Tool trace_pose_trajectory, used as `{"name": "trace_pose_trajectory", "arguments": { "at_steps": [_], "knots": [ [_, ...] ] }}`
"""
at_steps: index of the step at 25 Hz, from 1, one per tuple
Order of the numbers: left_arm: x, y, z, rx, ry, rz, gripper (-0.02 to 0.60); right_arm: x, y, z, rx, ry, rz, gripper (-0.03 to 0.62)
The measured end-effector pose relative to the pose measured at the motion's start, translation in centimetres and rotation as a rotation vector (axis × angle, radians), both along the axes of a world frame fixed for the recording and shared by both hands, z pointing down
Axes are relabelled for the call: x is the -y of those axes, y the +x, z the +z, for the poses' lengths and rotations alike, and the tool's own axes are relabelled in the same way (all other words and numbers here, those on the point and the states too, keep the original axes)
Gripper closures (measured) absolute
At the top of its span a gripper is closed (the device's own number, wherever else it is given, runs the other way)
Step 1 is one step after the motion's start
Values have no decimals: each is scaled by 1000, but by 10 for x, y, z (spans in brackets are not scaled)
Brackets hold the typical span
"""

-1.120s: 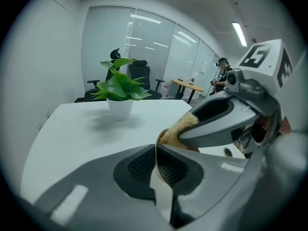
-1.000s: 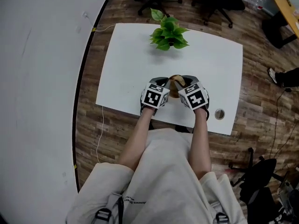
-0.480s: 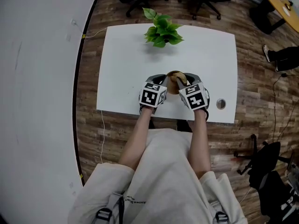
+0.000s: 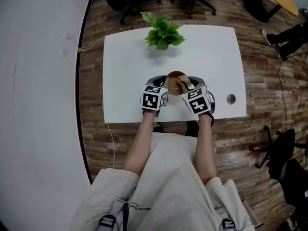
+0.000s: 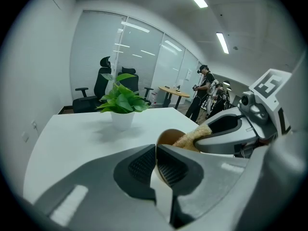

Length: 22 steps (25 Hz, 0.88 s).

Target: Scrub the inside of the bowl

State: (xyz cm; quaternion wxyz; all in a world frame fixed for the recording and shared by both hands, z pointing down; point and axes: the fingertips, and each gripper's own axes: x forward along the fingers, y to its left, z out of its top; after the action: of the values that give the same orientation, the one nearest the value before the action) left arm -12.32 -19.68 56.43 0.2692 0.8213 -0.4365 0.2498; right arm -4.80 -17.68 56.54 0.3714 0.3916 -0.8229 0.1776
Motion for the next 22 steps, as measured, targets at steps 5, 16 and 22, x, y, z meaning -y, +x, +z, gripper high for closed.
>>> {"name": "trace_pose_trajectory", "arguments": {
  "at_steps": [5, 16, 22],
  "knots": [
    [2, -17, 0, -16, 20, 17, 569, -16, -15, 7, 3, -34, 43, 473],
    [-9, -73, 3, -65, 31, -15, 569, -47, -96, 9, 17, -83, -82, 476],
    [-22, -99, 9, -69, 29, -36, 568, -53, -152, 6, 31, -66, -171, 477]
  ]
}}
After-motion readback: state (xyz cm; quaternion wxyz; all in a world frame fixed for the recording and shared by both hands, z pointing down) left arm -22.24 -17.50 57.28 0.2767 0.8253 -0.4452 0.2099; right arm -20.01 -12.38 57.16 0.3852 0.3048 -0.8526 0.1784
